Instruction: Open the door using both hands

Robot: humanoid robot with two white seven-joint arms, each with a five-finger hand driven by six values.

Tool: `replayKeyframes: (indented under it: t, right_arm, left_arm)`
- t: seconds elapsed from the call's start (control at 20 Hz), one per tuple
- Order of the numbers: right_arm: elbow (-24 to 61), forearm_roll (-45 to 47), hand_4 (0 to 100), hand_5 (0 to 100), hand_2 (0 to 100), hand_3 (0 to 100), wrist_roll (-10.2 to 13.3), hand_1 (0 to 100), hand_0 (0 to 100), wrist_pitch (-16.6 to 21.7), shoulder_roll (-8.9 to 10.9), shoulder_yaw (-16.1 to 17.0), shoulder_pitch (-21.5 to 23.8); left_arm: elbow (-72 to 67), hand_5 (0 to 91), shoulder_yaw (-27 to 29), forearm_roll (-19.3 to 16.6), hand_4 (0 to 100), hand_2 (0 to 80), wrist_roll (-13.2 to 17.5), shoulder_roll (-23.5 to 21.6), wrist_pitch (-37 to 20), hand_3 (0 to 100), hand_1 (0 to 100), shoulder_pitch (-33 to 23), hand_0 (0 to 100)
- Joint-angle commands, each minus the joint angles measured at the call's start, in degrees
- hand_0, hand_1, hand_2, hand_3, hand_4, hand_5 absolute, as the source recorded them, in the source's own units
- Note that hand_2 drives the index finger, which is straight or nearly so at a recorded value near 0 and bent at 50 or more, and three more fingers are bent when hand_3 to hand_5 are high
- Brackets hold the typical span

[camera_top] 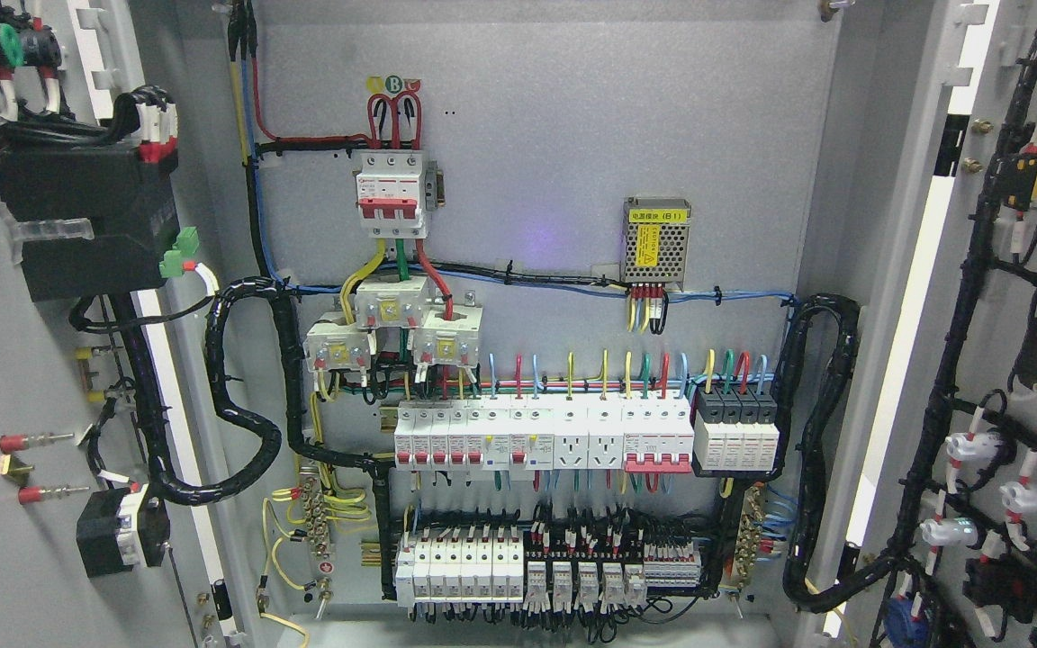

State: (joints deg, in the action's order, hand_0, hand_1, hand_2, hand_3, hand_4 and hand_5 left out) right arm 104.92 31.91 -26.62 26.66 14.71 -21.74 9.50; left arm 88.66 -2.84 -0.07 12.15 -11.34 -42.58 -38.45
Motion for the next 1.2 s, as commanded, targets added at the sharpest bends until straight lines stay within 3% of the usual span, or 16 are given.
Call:
replayKeyframes:
  t: [0.0, 0.2, 0.35, 0.55, 0.8, 0.95, 1.15]
  right_arm:
    - [8.11, -0.79, 0, 0, 0, 0, -0.1, 39, 12, 6.63, 6.55, 7.59, 9.91]
    - [10.39, -0.71, 0, 0, 0, 0, -0.1, 39, 12, 12.35, 8.75, 11.89, 14.05]
    - [11.97, -0.71, 0, 0, 0, 0, -0.1, 39, 12, 14.29, 9.11, 14.7, 14.67]
    - [14.61, -0.71, 0, 0, 0, 0, -0.1, 39, 12, 14.56, 9.02, 18.31, 14.32]
    - [14.79, -0.62, 0, 0, 0, 0, -0.1, 39, 12, 16.41, 9.11, 19.9, 13.19]
    - [14.7, 0.17, 0, 0, 0, 0, -0.01, 39, 12, 15.79, 9.28, 20.42, 10.9]
    - [14.7, 0.35, 0, 0, 0, 0, 0.34, 39, 12, 14.13, 9.2, 22.26, 9.14]
  left_arm:
    - [8.81, 0.0, -0.59, -0.1, 0, 0.0, -0.03, -3.43, -3.55, 0, 39, 2.58, 12]
    - [11.79, 0.0, -0.59, 2.09, 0, 0.0, -0.11, -3.43, -4.97, 0, 39, 5.05, 12]
    - [15.39, 0.0, -0.5, 2.27, 0, 0.0, -0.11, -3.25, -5.23, 0, 39, 5.66, 12]
    - [20.14, 0.0, -0.42, 2.71, 0, 0.0, -0.03, -2.81, -7.77, 0, 39, 5.58, 12]
    - [23.13, 0.0, -0.42, 2.71, 0, 0.0, -0.11, -2.37, -15.14, 0, 39, 5.75, 12]
    - [24.19, 0.0, -0.42, 2.71, 0, 0.0, -0.2, -1.32, -21.12, 0, 39, 5.67, 12]
    - [27.0, 0.0, -0.24, 2.71, 0, 0.0, -0.38, -0.27, -24.47, 0, 39, 5.58, 12]
